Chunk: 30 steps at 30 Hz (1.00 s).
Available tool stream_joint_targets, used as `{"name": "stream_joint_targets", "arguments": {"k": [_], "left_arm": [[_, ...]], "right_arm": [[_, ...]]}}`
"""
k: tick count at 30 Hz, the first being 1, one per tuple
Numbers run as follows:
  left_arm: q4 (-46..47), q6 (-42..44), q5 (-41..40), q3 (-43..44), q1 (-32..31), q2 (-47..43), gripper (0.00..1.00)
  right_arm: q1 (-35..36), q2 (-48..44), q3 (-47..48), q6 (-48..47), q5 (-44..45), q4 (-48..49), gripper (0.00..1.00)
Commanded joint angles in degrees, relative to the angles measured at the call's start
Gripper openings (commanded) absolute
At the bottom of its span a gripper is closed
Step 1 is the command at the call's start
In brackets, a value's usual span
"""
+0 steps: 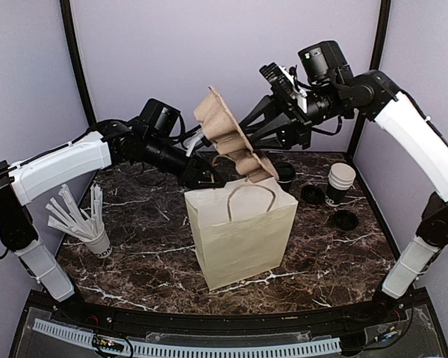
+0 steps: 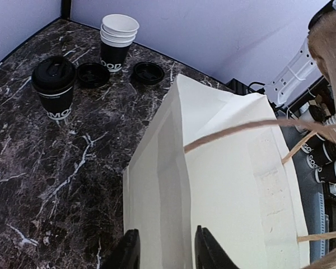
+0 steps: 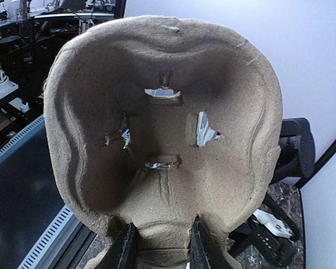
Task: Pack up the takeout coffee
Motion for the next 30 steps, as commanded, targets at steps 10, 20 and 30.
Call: {"name": "stream_joint_targets", "arguments": {"k": [10, 20, 30], "left_arm": [[-9.53, -21.17, -23.66, -1.43, -1.56, -12.59, 0.6], [-7.29, -32.26, -23.73, -10.75, -7.73, -16.71, 0.58], [-13.11, -38.62, -25.75, -7.88, -9.86, -14.57, 0.55]], "right_arm": [[4.7, -0.24, -9.32, 1.22, 0.5, 3.73, 0.27], [4.84, -1.77, -16.83, 2.28, 5.24, 9.49, 0.27], [4.84, -4.79, -21.74, 3.06, 11.8, 12.67, 0.27]]}}
